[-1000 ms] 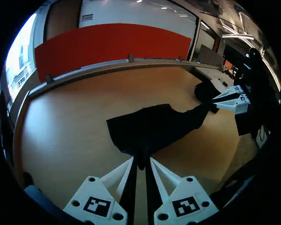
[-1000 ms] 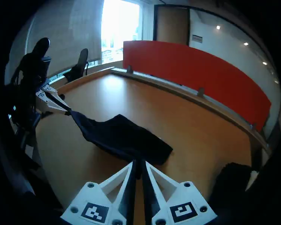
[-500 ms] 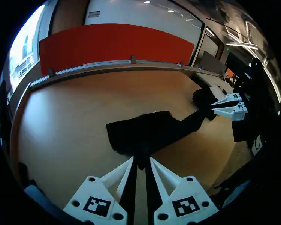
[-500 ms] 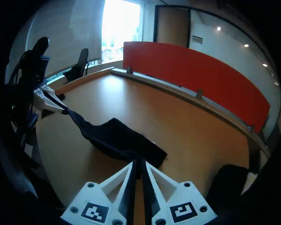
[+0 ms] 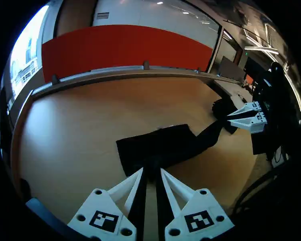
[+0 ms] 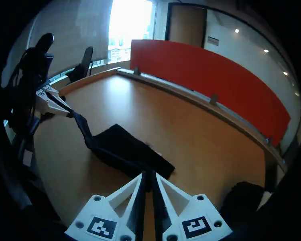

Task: Fold towel

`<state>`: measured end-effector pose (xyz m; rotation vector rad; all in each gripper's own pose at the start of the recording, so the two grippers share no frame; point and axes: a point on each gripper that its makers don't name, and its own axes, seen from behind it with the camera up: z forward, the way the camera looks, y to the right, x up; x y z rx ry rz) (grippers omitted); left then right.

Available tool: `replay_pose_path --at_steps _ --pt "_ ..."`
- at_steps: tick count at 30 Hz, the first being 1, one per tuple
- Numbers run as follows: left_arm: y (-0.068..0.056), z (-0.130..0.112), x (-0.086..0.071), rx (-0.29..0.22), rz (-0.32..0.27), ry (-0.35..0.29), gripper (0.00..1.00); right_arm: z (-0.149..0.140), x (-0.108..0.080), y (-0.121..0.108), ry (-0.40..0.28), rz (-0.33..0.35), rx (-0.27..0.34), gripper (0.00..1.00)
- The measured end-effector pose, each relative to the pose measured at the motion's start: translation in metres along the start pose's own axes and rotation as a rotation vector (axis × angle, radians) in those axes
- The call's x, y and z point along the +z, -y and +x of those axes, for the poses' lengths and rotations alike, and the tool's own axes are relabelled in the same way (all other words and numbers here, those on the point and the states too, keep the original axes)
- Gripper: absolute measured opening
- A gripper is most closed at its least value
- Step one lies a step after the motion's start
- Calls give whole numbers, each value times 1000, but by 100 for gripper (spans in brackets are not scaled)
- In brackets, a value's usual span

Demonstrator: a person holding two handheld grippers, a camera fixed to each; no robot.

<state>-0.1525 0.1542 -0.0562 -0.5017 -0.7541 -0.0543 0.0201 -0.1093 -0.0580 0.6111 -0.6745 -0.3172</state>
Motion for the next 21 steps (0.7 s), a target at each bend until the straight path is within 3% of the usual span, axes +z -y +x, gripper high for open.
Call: replay_pose_path --at_steps 11,21 --pt "24 3 33 -40 35 11 14 -3 30 -17 41 -12 -7 9" --pt "39 -1 67 -12 56 41 14 -17 58 -23 95 1 18 10"
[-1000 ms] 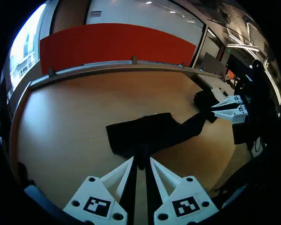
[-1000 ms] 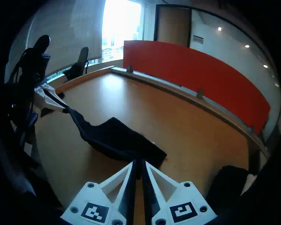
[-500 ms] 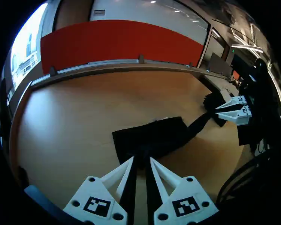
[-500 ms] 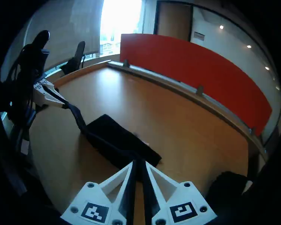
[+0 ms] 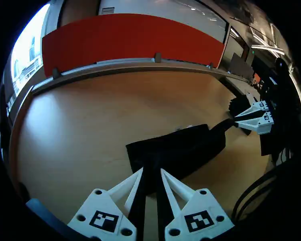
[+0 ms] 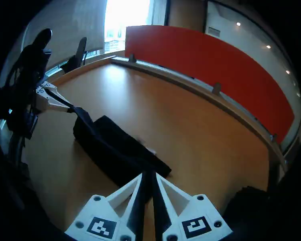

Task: Fold towel

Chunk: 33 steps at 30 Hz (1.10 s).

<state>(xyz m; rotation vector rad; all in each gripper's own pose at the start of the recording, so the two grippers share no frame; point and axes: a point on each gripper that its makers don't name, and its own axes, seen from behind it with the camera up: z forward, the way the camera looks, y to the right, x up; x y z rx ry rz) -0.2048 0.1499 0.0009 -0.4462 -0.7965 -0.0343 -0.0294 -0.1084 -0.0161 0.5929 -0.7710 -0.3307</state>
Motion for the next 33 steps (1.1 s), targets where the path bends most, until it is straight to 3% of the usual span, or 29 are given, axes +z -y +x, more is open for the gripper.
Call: replay_pose_path --at_steps 13,18,24,33 --pt "15 -1 41 20 22 25 14 -12 33 -12 48 -9 23 9" --pt "22 0 53 31 38 27 21 -12 45 -19 57 -30 29 12" --pt "31 -1 61 28 67 32 29 -11 53 -26 58 -51 30 25" --pt "43 3 67 31 100 30 31 -5 62 -35 59 -78 21 30"
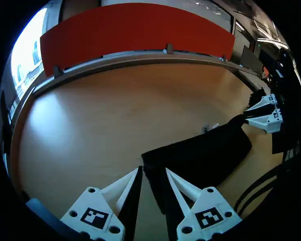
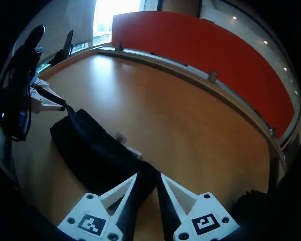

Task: Fold towel

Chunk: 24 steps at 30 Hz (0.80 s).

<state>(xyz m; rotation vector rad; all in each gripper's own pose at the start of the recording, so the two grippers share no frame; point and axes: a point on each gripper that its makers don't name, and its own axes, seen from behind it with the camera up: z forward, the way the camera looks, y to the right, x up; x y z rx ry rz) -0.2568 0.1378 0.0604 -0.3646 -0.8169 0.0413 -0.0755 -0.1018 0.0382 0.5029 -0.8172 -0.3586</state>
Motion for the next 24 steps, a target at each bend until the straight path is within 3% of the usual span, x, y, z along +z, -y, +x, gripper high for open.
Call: replay_pose_path --at_steps 9,14,20,24 --pt "11 8 8 5 27 0 33 11 3 -13 -10 -40 7 58" --pt "15 12 11 -6 35 -4 47 14 4 -20 -10 -59 11 60" --pt "18 15 14 -8 41 1 48 14 4 -21 -13 -61 10 62" --pt "19 15 13 -2 42 4 72 15 2 -20 -19 -62 4 67"
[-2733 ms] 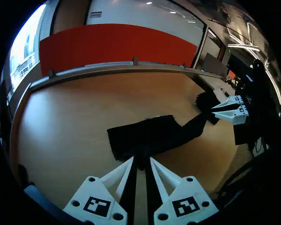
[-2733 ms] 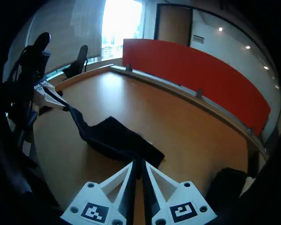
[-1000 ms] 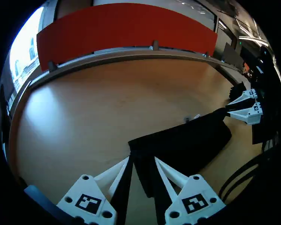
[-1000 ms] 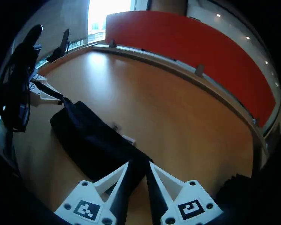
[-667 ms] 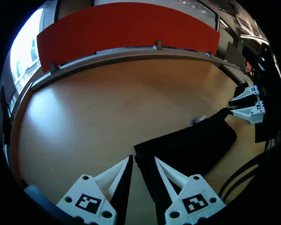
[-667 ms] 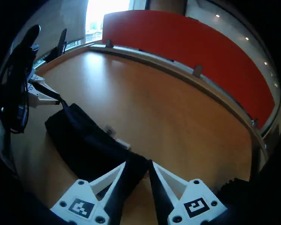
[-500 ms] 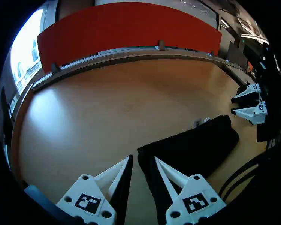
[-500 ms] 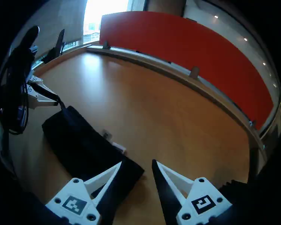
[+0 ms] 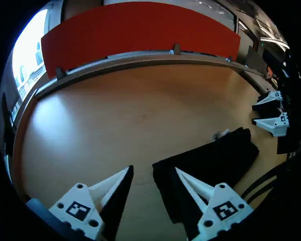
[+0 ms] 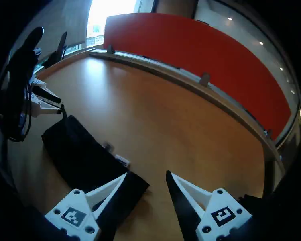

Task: Fold towel

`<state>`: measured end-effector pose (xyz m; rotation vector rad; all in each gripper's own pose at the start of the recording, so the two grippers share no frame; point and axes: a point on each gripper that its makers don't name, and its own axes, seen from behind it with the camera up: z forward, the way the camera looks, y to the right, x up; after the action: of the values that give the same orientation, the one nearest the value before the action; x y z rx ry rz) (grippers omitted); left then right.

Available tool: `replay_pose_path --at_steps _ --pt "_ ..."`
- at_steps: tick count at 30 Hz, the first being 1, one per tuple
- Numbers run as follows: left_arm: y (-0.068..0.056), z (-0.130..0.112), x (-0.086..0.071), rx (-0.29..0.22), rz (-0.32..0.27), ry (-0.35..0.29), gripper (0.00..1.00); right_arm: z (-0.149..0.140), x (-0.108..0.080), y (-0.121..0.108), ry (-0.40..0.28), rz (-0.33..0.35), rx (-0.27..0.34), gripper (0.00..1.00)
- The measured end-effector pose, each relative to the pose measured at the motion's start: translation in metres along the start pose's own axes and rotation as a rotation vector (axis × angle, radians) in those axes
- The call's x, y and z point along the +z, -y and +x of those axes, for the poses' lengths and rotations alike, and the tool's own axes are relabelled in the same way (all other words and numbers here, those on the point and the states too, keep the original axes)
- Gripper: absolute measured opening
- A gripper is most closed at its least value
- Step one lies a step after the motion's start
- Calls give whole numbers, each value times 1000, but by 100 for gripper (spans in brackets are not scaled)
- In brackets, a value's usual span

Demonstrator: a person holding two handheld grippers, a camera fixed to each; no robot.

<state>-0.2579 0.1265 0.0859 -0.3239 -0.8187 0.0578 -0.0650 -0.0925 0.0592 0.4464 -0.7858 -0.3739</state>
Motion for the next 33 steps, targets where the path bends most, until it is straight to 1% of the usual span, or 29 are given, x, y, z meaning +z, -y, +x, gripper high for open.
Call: replay_pose_path --at_steps 1,4,5,6,12,17,27,33 --pt "0 0 -1 1 1 1 78 0 0 0 -1 1 0 68" --pt "2 -1 -2 -1 6 2 98 -1 -2 1 -4 4 0 77" --pt "3 -2 -3 -3 9 3 98 -2 -2 1 -4 5 1 80" --pt "4 -3 -4 -5 12 2 98 -2 -3 2 -5 7 1 80" --pt "9 -7 -11 -19 23 -4 98 -5 -6 5 -8 15 -1 80" --pt "13 -16 -19 -38 33 -4 98 -11 -8 10 -4 23 -3 80" --pt "14 -49 -42 -88 46 10 98 -31 -15 28 6 50 7 80" --pt "11 -64 -56 -119 48 10 98 -43 -20 39 13 69 13 80"
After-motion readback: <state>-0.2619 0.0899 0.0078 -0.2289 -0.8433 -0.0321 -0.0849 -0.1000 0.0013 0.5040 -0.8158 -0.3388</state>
